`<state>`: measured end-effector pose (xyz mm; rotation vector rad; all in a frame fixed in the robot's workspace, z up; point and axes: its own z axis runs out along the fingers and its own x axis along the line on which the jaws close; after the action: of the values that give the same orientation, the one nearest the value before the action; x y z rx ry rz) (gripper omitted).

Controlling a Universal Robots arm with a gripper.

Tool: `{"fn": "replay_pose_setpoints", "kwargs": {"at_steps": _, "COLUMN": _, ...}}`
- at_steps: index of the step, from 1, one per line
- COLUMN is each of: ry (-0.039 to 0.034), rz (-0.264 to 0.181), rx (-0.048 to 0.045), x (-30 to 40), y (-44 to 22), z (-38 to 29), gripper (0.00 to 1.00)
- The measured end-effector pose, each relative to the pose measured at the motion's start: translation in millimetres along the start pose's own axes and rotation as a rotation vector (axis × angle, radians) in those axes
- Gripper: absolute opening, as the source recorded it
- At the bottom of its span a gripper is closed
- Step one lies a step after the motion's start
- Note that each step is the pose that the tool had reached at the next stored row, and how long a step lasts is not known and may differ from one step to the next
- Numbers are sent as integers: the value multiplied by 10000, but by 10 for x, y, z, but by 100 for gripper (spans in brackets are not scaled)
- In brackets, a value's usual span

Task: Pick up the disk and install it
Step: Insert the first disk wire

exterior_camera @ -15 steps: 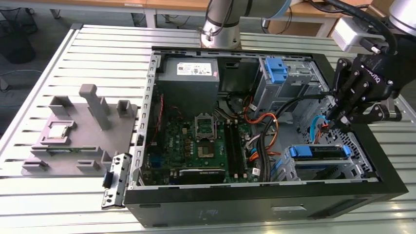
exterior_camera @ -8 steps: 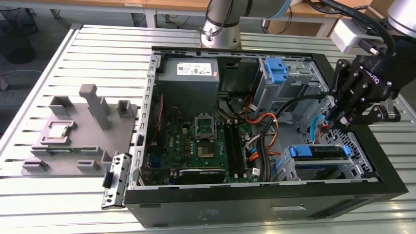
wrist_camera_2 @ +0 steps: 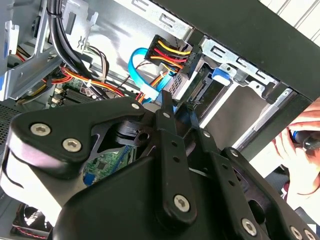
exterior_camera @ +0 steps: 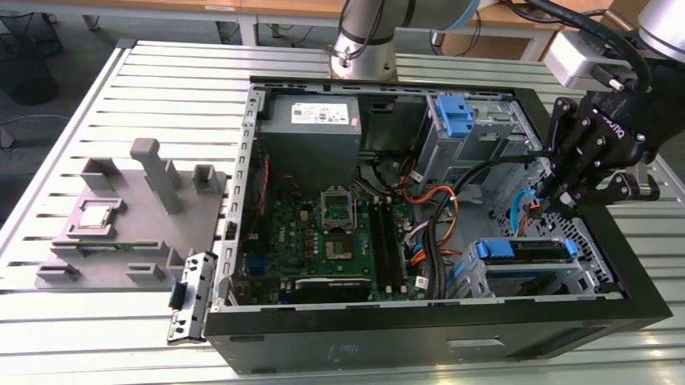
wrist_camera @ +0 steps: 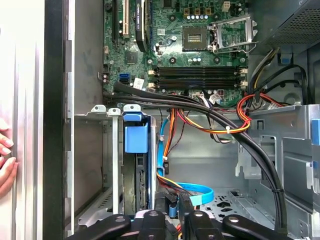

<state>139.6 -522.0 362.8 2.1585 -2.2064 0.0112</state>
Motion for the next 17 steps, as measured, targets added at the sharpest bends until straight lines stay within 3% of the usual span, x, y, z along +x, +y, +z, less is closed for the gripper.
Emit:
{"fn": "replay_pose_setpoints", "kwargs": {"at_steps": 1, "ry": 2, "rz": 1, "rx": 0, "x": 0, "y": 0, "z": 0, "gripper": 25}}
{"fn": "replay_pose_setpoints", "kwargs": {"at_steps": 3, "ry": 3, "rz": 0, "rx": 0, "x": 0, "y": 0, "z": 0, "gripper": 16}}
{"fn": "replay_pose_setpoints", "kwargs": {"at_steps": 13, "ry": 13, "rz": 0, "rx": 0, "x": 0, "y": 0, "z": 0, "gripper": 16}}
{"fn": "replay_pose_setpoints", "kwargs": {"at_steps": 15, "ry": 15, "rz": 0, "rx": 0, "x": 0, "y": 0, "z": 0, "gripper": 23}}
{"fn": "replay_pose_setpoints", "kwargs": {"at_steps": 17, "ry": 16, "rz": 1, "rx": 0, "x": 0, "y": 0, "z": 0, "gripper": 23}}
